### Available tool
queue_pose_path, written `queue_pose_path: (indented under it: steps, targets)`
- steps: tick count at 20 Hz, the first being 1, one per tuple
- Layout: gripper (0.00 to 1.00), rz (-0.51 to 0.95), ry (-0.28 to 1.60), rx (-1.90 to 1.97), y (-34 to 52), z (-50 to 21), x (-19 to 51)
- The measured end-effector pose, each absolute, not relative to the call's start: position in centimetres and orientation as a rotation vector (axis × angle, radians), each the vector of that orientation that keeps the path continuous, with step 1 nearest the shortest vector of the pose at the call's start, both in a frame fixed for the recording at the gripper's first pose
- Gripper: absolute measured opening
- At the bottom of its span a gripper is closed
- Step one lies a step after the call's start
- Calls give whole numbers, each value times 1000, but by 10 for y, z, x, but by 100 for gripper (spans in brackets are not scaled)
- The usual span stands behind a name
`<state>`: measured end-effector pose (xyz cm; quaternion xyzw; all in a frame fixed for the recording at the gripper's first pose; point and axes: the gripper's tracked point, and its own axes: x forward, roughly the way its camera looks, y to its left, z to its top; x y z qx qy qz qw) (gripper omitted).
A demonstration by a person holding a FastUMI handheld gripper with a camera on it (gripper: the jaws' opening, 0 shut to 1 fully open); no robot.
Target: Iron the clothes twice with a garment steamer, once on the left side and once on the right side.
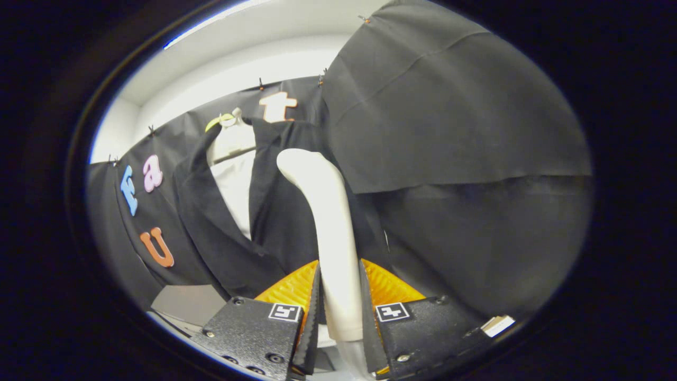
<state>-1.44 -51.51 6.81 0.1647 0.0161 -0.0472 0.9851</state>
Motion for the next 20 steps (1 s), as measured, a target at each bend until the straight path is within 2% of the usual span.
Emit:
queue_pose_path:
  steps: [10,20]
  targets:
    - [38,-63,-15,323,-510,124,39]
    - [38,-109,7,252,-487,111,67]
